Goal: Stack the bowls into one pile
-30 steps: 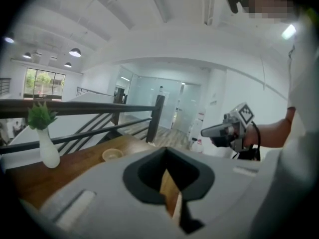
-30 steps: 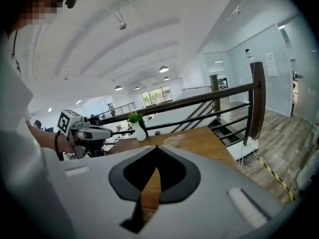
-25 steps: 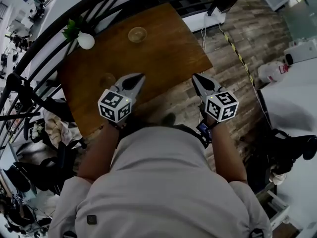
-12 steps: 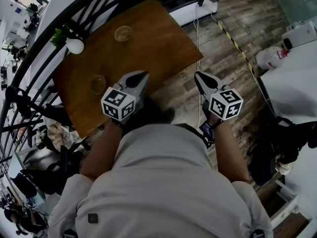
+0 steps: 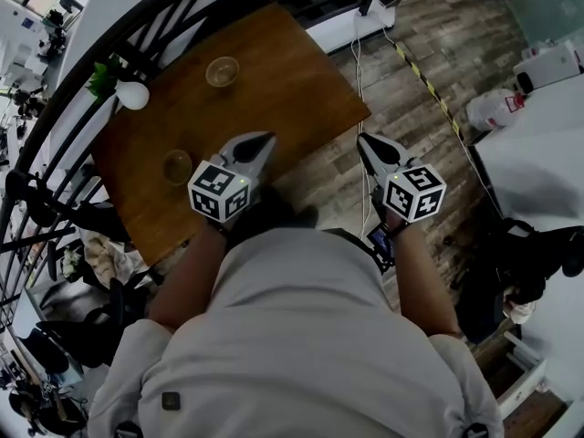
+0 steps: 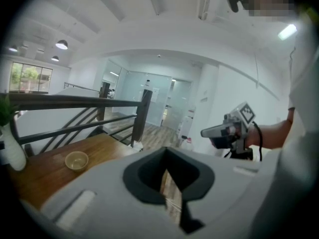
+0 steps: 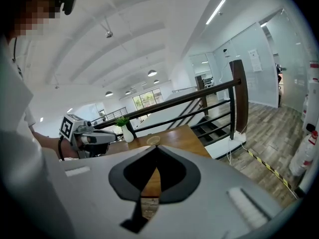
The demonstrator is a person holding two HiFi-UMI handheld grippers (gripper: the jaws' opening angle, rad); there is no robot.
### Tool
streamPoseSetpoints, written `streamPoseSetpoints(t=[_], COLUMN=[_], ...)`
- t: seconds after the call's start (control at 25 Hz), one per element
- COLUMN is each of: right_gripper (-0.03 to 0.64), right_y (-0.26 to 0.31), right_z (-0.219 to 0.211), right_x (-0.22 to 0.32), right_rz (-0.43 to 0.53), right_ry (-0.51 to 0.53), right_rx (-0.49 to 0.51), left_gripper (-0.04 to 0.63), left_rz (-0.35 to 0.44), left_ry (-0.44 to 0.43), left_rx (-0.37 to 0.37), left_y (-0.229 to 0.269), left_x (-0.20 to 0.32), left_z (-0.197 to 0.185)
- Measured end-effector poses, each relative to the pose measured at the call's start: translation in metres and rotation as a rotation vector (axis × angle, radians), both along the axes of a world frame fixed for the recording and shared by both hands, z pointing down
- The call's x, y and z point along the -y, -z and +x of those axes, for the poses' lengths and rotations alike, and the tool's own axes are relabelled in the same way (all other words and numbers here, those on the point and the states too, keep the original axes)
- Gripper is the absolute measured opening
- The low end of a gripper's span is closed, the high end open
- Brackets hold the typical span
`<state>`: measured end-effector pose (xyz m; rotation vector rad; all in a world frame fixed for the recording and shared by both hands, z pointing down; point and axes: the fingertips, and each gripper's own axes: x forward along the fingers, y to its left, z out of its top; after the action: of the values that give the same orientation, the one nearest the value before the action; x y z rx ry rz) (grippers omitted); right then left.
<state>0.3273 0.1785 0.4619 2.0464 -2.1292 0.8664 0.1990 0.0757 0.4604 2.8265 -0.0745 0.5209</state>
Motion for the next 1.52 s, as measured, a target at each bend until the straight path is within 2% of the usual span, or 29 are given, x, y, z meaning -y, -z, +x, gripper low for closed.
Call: streamPoseSetpoints(t=[0.28, 0.68, 1.0, 1.12, 1.52], right_gripper=[0.008, 0.008, 0.008, 0.008, 0.008], right_y=[0.004, 0.012, 0.022, 0.021, 0.024], right_z=[-0.002, -0.030, -0.058, -0.066, -0.073], right_x=[0.063, 0.173, 0.232, 0.248, 0.301], right_rz=[-0.005, -0.017, -0.009, -0.005, 0.008], right_ry=[0.044, 0.139, 0.266, 0.308, 0.470], right_rx=[-0.001, -0.018, -0.036, -0.007, 0.053], left_gripper=[0.005, 0.005, 0.005, 0.005, 0.005], left_rz=[-0.014, -0.029, -0.042, -0.060, -0.057], left_ry=[0.046, 0.124, 0.237, 0.296, 0.455], left_rx=[-0.009, -0.022, -0.048, -0.057, -0.057], left_y=[0.004, 0.008, 0.013, 0.013, 0.014], left_x=[0.058, 0.148, 0.179, 0.185, 0.204], left_z=[-0.009, -0.064, -0.113, -0.126, -0.134])
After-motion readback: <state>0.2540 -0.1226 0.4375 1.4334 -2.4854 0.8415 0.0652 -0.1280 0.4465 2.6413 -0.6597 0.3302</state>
